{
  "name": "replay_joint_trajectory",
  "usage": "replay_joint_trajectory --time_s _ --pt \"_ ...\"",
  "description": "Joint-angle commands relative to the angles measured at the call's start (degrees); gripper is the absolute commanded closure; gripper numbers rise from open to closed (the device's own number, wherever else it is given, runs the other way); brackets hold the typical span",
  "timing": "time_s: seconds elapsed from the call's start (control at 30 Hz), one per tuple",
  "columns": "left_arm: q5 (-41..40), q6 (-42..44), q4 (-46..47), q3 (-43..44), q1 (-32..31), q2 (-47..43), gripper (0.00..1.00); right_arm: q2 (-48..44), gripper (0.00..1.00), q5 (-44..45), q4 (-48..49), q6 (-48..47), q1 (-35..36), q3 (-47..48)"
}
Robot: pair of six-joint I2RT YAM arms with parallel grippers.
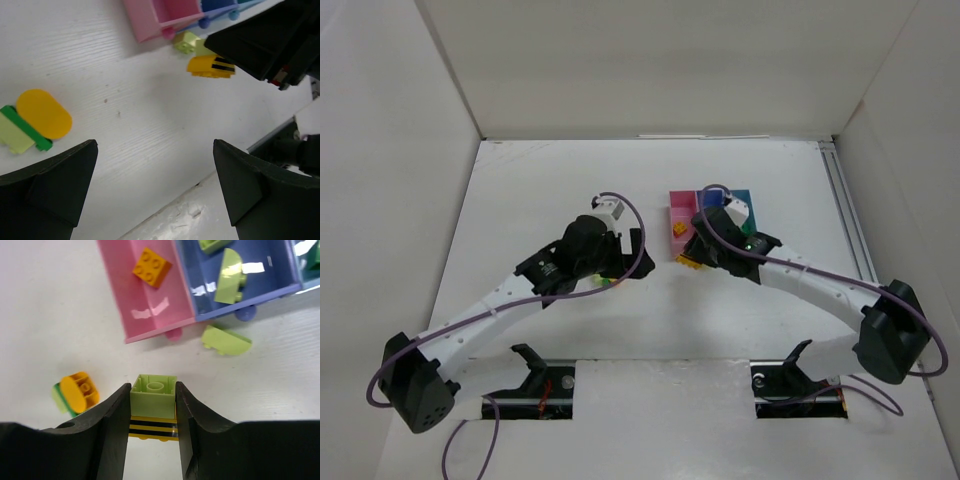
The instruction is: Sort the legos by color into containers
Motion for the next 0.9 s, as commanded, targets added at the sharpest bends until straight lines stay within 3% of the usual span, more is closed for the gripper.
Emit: replay_joint_trajectory --time_s 0.0,0.17,0.57,0.87 --pt "8.8 2.9 9.4 -1.7 0.0 -2.8 0.0 -2.6 0.75 -3.7 8.7 -1.8 0.4 -1.6" --pt "11.7 2.9 19.9 -2.3 -0.6 -2.2 0.0 -4.0 0.78 -4.1 11.9 2.7 0.9 -0.6" --pt "3.2 4.9 19.9 2.7 -4.7 9.0 0.0 -2.2 0.79 -9.3 9.2 2.1 0.9 6.9" --pt "-1.8 0.6 28.4 0.2 -4.7 7.7 0.08 -1.6 0.79 -12.8 11.2 3.4 0.9 5.5"
